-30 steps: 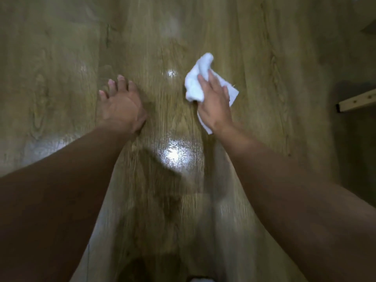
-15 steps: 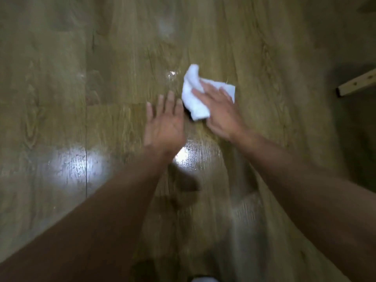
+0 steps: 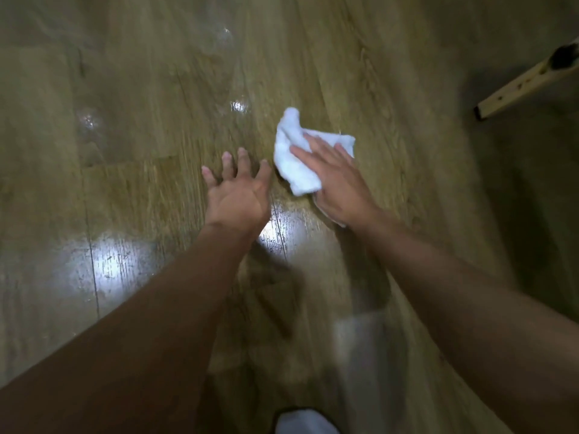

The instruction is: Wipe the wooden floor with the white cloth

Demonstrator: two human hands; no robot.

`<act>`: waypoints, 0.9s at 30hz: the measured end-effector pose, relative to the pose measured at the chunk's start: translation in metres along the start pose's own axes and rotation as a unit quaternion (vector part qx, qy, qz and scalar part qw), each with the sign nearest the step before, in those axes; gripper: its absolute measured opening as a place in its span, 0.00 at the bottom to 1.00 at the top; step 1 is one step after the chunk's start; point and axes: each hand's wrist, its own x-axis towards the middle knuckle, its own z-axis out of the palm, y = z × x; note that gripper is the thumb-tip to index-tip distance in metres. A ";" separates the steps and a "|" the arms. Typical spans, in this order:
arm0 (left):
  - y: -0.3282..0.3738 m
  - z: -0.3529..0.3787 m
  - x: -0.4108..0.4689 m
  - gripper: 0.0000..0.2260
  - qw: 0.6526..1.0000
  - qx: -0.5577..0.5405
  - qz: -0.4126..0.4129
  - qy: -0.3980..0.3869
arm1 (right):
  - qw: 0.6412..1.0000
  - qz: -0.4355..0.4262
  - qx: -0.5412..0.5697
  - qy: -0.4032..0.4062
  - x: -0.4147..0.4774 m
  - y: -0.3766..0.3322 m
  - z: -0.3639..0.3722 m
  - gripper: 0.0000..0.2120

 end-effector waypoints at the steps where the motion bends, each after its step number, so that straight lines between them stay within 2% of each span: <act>1: -0.001 -0.001 0.000 0.23 1.000 0.004 0.001 0.000 | 1.000 -0.011 -0.006 -0.004 -0.020 0.011 -0.004 0.31; 5: -0.001 0.002 0.001 0.24 1.000 0.021 0.000 0.007 | 0.999 0.030 -0.013 0.035 -0.030 0.059 -0.028 0.26; 9: -0.001 0.003 0.000 0.24 0.999 0.031 -0.003 0.020 | 0.980 0.180 0.001 0.084 0.016 0.035 -0.019 0.28; 10: -0.001 0.002 0.000 0.24 0.999 0.027 -0.002 0.018 | 0.980 0.178 0.003 0.084 0.014 0.021 -0.012 0.28; 12: -0.001 0.001 0.000 0.24 1.000 0.017 -0.001 0.012 | 0.994 0.091 -0.007 0.060 -0.018 0.003 0.005 0.31; 14: -0.002 -0.001 0.000 0.23 1.000 0.011 -0.001 0.006 | 0.999 0.018 -0.014 0.043 -0.066 0.008 0.015 0.33; 15: -0.003 -0.001 0.000 0.23 1.000 0.009 0.000 0.004 | 0.999 0.015 -0.017 0.046 -0.085 0.019 0.015 0.31; 16: -0.003 -0.001 0.001 0.23 1.000 0.009 0.002 0.003 | 0.998 0.033 -0.015 0.058 -0.095 0.031 0.012 0.28; 18: -0.003 0.000 0.002 0.23 1.000 0.011 0.002 0.003 | 0.982 0.141 0.008 0.124 -0.089 0.052 0.002 0.24; 20: -0.001 0.002 0.002 0.23 1.000 0.017 -0.003 0.002 | 0.935 0.273 0.077 0.212 -0.053 0.062 -0.008 0.30; 21: 0.000 0.004 0.002 0.23 1.000 0.017 -0.005 0.003 | 0.915 0.317 0.095 0.231 -0.035 0.060 -0.011 0.31; 22: 0.000 0.005 0.002 0.23 1.000 0.016 -0.007 0.005 | 0.912 0.337 0.077 0.219 -0.020 0.053 -0.010 0.30; 24: 0.000 0.005 -0.001 0.23 1.000 0.006 -0.008 0.008 | 0.950 0.269 0.015 0.159 -0.016 0.030 0.000 0.29; 27: 0.000 0.002 -0.004 0.25 1.000 -0.012 0.003 0.009 | 0.993 0.088 -0.012 0.074 -0.068 0.011 0.016 0.30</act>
